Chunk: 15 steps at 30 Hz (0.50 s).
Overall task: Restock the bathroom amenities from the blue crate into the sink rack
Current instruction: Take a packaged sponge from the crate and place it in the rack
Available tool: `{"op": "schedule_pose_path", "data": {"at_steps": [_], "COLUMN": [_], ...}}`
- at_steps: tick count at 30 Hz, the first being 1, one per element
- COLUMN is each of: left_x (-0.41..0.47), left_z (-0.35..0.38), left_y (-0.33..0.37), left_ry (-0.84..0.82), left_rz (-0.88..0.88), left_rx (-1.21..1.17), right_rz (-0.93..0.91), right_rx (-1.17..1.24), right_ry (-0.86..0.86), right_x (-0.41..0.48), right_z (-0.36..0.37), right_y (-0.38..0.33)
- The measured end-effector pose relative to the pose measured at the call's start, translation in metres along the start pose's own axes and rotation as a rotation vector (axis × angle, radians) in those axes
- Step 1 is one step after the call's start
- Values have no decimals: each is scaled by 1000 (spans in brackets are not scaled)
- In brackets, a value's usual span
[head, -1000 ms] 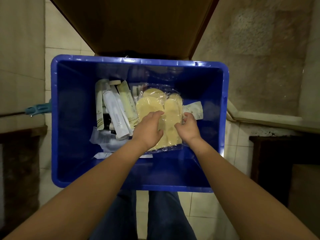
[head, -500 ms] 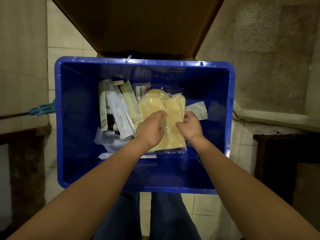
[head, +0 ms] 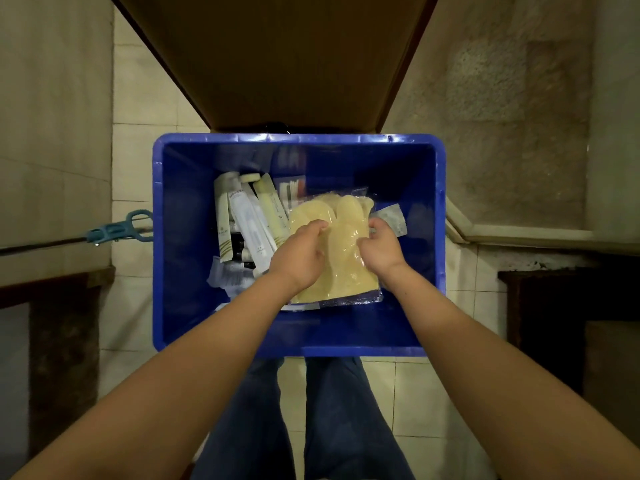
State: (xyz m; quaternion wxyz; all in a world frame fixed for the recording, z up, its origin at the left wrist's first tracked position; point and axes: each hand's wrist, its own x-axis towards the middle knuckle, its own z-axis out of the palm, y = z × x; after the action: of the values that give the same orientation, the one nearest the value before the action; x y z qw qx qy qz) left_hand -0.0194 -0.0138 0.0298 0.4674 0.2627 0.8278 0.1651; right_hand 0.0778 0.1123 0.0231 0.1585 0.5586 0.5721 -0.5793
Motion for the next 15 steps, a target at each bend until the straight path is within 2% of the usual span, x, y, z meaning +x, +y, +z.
{"op": "schedule_pose_path", "data": {"at_steps": [7,15], "left_x": [-44,-94], "left_z": [-22,-59], "left_y": [15,28], "left_ry": [34,36], "left_rz": [58,50], "left_rx": [43,67], "right_rz": [-63,-233], "right_rx": [8,180], "right_ry": [75,249], "right_x": [-69,-160], "right_z": [-3,-6], "right_y": [-21,-40]}}
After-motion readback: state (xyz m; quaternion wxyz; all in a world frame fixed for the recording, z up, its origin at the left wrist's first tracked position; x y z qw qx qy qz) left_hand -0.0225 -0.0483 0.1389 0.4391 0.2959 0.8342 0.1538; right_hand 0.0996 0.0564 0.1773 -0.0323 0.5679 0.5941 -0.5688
